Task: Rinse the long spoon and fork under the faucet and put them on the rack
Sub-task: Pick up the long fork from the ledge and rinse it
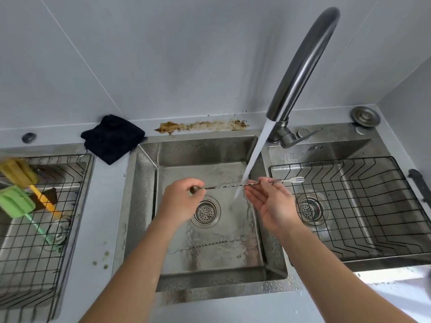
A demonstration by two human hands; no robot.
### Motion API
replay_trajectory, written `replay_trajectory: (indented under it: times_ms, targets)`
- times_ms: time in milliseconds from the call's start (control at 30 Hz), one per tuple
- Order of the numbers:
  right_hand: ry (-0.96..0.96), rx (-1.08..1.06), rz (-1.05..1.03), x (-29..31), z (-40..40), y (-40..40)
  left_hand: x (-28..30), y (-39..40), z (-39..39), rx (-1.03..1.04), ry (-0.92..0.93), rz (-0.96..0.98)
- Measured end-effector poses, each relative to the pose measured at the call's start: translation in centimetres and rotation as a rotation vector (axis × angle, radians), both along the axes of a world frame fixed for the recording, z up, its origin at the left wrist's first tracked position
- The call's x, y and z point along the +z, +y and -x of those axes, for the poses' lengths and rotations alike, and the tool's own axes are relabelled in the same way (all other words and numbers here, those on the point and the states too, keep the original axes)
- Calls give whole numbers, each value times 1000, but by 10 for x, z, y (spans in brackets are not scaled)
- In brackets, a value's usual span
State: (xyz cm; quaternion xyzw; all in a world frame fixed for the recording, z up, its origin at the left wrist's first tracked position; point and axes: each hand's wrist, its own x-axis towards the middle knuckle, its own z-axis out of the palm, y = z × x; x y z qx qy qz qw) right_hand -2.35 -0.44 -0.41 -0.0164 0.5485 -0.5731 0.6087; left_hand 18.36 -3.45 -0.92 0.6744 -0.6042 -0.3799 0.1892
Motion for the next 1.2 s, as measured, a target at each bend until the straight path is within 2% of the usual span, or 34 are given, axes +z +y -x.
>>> replay_trajectory:
  times_ms: [167, 400, 600, 767, 1200]
  targets:
    - [35, 68, -5, 0, -7, 6, -1, 5, 14, -292, -171, 115]
    - [78, 189, -16, 4, -3, 12, -7, 9, 31, -477, -169, 131]
    - [141, 94, -79, 16, 60, 3, -19, 12, 26, -499, -149, 139]
    - [252, 61, -31, 32, 108, -38, -23, 18, 20, -496, -144, 141]
    - [328, 101, -46, 41, 126, -84, -20, 21, 15, -416, -144, 175]
